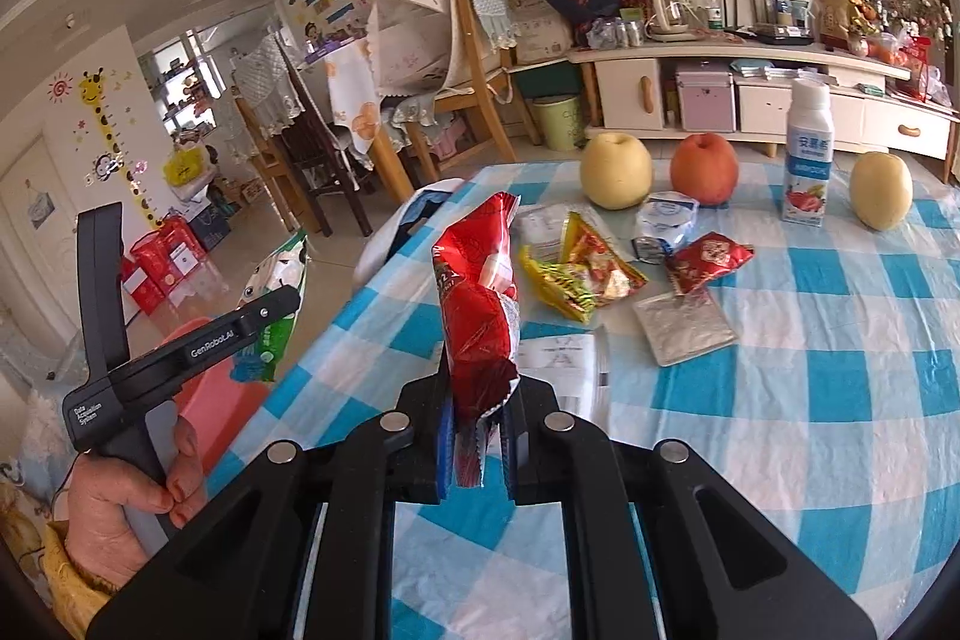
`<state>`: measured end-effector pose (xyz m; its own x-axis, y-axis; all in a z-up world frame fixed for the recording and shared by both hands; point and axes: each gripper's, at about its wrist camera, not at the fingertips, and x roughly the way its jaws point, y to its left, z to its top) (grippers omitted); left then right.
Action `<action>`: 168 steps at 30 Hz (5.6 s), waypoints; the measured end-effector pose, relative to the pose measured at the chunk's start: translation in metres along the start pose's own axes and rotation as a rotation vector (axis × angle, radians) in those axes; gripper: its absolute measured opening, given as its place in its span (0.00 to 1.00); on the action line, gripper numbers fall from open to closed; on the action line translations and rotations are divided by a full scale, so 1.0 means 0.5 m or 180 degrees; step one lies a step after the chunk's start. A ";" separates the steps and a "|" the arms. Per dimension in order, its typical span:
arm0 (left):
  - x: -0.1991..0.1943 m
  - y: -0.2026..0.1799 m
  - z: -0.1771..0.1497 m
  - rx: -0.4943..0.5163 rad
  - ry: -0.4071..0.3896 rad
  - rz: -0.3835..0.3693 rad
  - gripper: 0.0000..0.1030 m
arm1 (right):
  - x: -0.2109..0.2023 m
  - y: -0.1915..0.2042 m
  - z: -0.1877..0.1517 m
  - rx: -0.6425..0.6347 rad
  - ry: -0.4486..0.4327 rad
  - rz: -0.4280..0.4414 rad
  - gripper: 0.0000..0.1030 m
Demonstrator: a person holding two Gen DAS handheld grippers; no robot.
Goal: Collect trash
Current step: 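Carry both items over the pink bucket and open both grippers to drop them, then move both tools back over the table toward the remaining wrappers, then grasp the white paper packet with the left gripper while the right grasps the yellow snack bag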
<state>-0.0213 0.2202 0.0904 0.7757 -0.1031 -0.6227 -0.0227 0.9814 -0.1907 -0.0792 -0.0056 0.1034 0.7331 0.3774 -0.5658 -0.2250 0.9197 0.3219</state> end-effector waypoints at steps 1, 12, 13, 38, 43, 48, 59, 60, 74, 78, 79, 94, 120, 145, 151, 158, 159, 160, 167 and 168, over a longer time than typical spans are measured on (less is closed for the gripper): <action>-0.009 0.011 0.005 -0.0045 -0.0029 0.0024 0.43 | 0.002 0.016 0.001 -0.0021 0.0013 0.0046 0.12; -0.094 0.187 0.036 -0.0564 -0.0248 0.0512 0.43 | 0.056 0.296 0.023 -0.0542 0.0174 0.0755 0.12; -0.101 0.207 0.038 -0.0615 -0.0257 0.0575 0.43 | 0.064 0.322 0.023 -0.0591 0.0199 0.0820 0.12; -0.095 0.543 -0.026 -0.1700 0.0000 0.0945 0.62 | 0.285 0.605 -0.070 -0.0967 0.0854 0.1171 0.29; -0.102 0.529 -0.018 -0.1604 -0.0150 0.0950 0.74 | 0.256 0.560 -0.067 -0.0927 0.0659 0.1042 0.53; -0.122 0.499 -0.005 -0.1470 -0.0368 0.1033 0.81 | 0.220 0.509 -0.063 -0.0897 0.0535 0.0871 0.72; -0.174 0.376 -0.004 -0.0999 -0.0898 0.0790 0.84 | 0.145 0.407 -0.069 -0.0867 0.0371 0.0557 0.85; -0.178 0.363 -0.006 -0.0934 -0.0936 0.0713 0.84 | 0.135 0.397 -0.069 -0.0874 0.0327 0.0530 0.86; -0.195 0.245 -0.047 -0.0585 -0.0878 0.0028 0.84 | 0.064 0.264 -0.085 -0.0795 0.0179 0.0168 0.91; -0.201 0.210 -0.056 -0.0478 -0.0802 0.0008 0.84 | 0.043 0.224 -0.094 -0.0716 0.0161 0.0110 0.92; -0.200 0.201 -0.056 -0.0472 -0.0780 0.0037 0.84 | 0.037 0.211 -0.096 -0.0676 0.0153 0.0109 0.92; -0.165 0.071 -0.064 -0.0426 -0.0339 0.0106 0.84 | -0.018 0.010 -0.088 -0.0230 0.0129 -0.0087 0.92; 0.301 -0.299 0.106 0.0075 0.0959 0.0020 0.84 | -0.017 -0.287 -0.013 0.0675 0.0160 -0.0267 0.93; 0.482 -0.394 0.128 0.0293 0.1153 0.0790 0.80 | -0.048 -0.320 -0.007 0.0948 0.0035 -0.0029 0.93; 0.486 -0.370 0.116 0.0204 0.1172 0.0865 0.80 | -0.050 -0.331 -0.009 0.1070 0.0054 0.0037 0.93; 0.507 -0.380 0.103 0.0328 0.1203 0.0839 0.80 | -0.049 -0.331 -0.011 0.1052 0.0084 0.0033 0.93; 0.507 -0.384 0.100 0.0370 0.1192 0.0846 0.80 | -0.048 -0.330 -0.011 0.1044 0.0088 0.0032 0.93; 0.505 -0.387 0.098 0.0416 0.1175 0.0850 0.77 | -0.048 -0.329 -0.011 0.1040 0.0095 0.0030 0.93; 0.467 -0.401 0.070 0.0596 0.1110 0.0715 0.68 | -0.049 -0.337 -0.011 0.1044 0.0087 -0.0007 0.93; 0.459 -0.403 0.064 0.0610 0.1103 0.0692 0.68 | -0.050 -0.338 -0.010 0.1039 0.0087 -0.0010 0.93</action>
<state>0.1817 0.0042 0.0102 0.5080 0.0927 -0.8563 -0.0192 0.9952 0.0963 -0.0626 -0.1699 0.0592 0.7151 0.3815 -0.5858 -0.0020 0.8391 0.5440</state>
